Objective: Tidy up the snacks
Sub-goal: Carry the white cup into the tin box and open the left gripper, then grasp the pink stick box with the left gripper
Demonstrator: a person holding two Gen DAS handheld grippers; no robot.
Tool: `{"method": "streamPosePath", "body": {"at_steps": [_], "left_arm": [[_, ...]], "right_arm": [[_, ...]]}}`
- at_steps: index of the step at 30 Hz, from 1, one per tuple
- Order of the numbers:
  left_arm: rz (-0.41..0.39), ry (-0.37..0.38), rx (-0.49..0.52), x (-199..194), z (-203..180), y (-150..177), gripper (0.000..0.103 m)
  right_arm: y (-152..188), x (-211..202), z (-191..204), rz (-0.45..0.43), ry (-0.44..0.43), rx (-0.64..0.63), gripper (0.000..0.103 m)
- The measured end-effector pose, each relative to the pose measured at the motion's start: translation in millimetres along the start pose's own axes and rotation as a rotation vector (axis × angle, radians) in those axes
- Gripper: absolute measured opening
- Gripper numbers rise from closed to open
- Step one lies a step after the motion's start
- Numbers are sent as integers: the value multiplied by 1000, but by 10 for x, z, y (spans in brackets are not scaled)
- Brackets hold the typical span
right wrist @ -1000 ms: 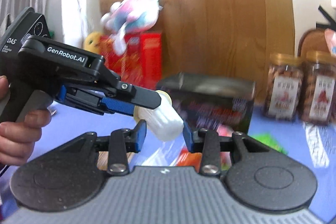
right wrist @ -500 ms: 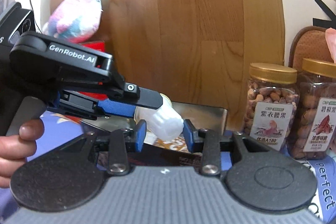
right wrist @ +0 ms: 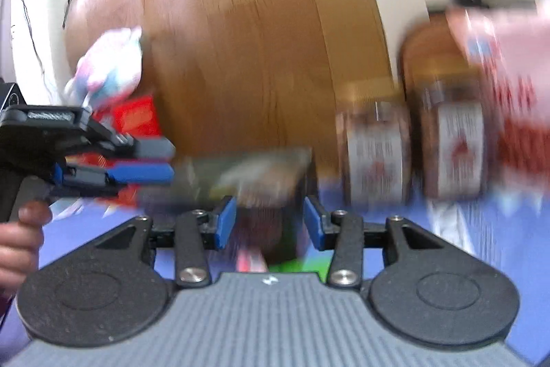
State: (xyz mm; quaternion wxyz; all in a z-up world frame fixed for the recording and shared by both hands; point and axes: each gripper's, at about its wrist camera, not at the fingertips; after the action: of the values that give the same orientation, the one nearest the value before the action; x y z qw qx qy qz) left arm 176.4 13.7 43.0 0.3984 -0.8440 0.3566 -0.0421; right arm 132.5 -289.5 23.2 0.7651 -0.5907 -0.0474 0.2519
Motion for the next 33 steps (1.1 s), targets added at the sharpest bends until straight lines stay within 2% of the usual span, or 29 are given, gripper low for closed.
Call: {"method": "streamPosePath", "body": {"at_steps": [4,6,9,11,14,15,17,19,20,23,30,33], "left_arm": [[54,-43,-41,-109,77,290,32],[77,-56,-71,-129,88,387,32],[92,-83,-55,-182,47,472,32],[98,-87,-45,-215,18,497,32],[118,-82,-31,-179,-65,536,32],[128,-78,-23,-148,-102,553,36],[151,-65,2,-48,-218,611,39],[176,-50,28,70,-330,676,39],[192,-45,41,140,-391,714,39],[228,-48,70,330,-523,810,39],[268,-107,180,679,-678,959,42],[299,-129,194,826,-649,1021,42]], "right_arm": [[300,-85,55,97,11,-2,43],[348,-52,59,128,13,6,25],[303,-116,67,129,20,9,26],[245,-318,81,92,-3,-19,25],[208,-703,-29,86,-98,-70,25],[219,-809,-77,79,-86,-90,26],[234,-977,-232,70,50,-119,31],[252,-1143,-422,44,204,-95,32],[264,-1225,-498,35,227,-56,32],[349,-1425,-532,10,195,29,32],[521,-1370,-239,48,182,-26,32],[569,-1365,-195,58,198,-49,32]]}}
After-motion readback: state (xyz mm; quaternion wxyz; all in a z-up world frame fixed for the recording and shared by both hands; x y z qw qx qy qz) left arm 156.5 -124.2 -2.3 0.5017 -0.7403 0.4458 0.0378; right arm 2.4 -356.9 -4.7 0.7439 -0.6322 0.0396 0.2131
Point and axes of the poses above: each gripper's, at about its wrist camera, not at the fingertips, and x roughly the way its jaws point, z to its left, y to its underside, and after that the axes turned 11 degrees about -z, right-handed
